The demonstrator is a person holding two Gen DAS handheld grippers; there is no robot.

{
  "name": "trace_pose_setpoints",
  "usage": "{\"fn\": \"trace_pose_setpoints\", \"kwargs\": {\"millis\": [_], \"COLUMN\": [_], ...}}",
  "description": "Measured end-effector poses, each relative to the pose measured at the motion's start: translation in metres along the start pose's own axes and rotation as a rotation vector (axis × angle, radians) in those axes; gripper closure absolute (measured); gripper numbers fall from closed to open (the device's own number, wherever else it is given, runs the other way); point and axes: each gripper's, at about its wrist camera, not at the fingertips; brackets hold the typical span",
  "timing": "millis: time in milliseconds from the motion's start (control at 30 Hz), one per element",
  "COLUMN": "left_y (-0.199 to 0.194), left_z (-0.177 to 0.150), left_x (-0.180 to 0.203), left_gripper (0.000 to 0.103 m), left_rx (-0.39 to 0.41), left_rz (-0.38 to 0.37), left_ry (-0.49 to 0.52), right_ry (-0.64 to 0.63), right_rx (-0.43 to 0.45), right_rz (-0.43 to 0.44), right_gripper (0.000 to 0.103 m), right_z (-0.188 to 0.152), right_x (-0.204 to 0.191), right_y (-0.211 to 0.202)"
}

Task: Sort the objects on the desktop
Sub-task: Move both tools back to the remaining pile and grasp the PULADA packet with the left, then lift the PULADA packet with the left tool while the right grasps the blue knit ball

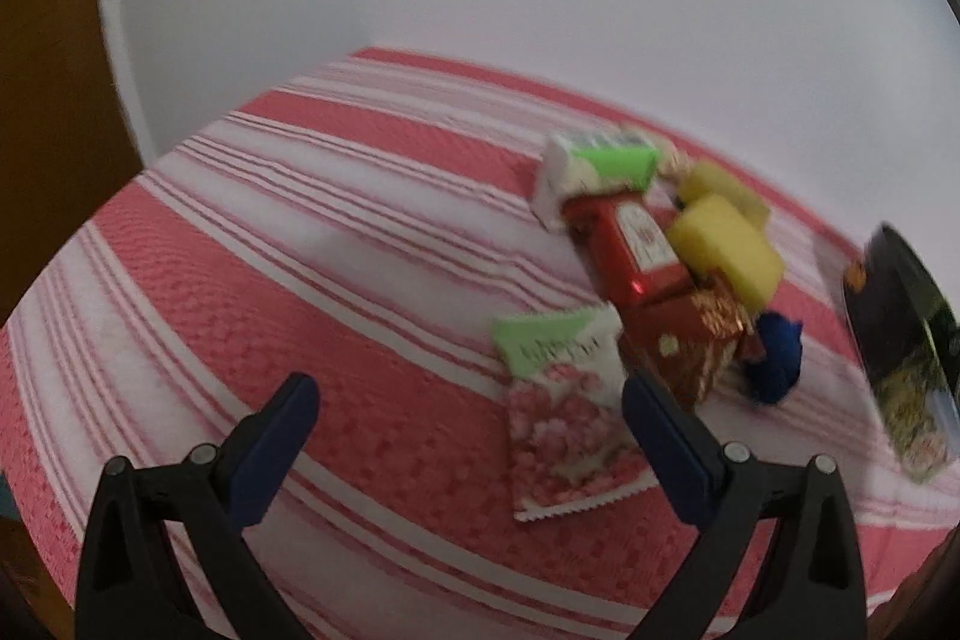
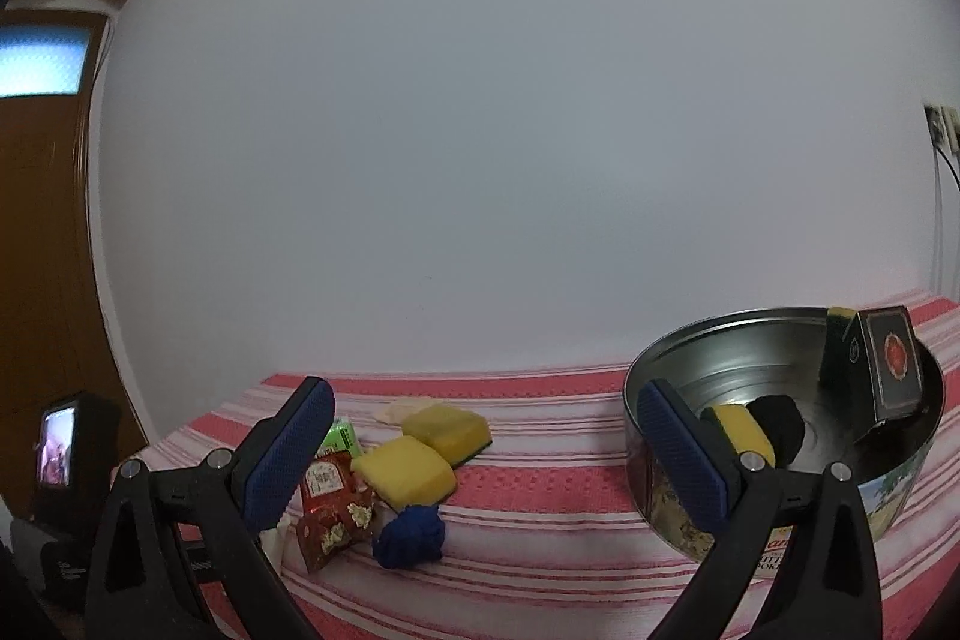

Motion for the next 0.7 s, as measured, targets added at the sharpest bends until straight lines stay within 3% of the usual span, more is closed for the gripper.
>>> {"fn": "trace_pose_setpoints", "kwargs": {"millis": [100, 233, 400, 500, 567, 633, 700], "left_y": [0.011, 0.017, 0.010, 0.009, 0.010, 0.010, 0.007], "left_z": [-0.001, -0.001, 0.000, 0.000, 0.000, -0.001, 0.000], "left_x": [0.004, 0.015, 0.011, 0.016, 0.020, 0.024, 0.019], "left_gripper": [0.004, 0.007, 0.026, 0.045, 0.062, 0.064, 0.065], "left_rx": [-0.059, -0.080, -0.054, -0.060, -0.063, -0.068, -0.061], "left_rz": [-0.003, 0.011, -0.008, 0.013, -0.015, -0.031, -0.104], "left_ry": [0.020, 0.068, 0.059, 0.102, 0.142, 0.166, 0.139], "right_ry": [-0.011, -0.004, 0.015, -0.004, -0.011, -0.012, -0.021], "right_rx": [-0.034, -0.089, -0.119, -0.135, -0.151, -0.160, -0.162], "right_rz": [-0.005, -0.006, -0.010, -0.012, -0.012, -0.013, -0.013], "right_gripper": [0.001, 0.001, 0.001, 0.001, 0.001, 0.001, 0.001], "right_z": [-0.002, -0.004, -0.005, -0.007, -0.007, -0.007, -0.006], "right_x": [-0.001, 0.002, 0.006, 0.004, 0.003, 0.004, 0.004], "right_y": [0.005, 0.014, 0.019, 0.022, 0.024, 0.024, 0.024]}}
Point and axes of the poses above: each gripper's, at about its wrist camera, not at the fingertips, and y roughly the way its jaws point, x to its right, z to its top, and after that the axes turned 12 degrees about -z, right-handed
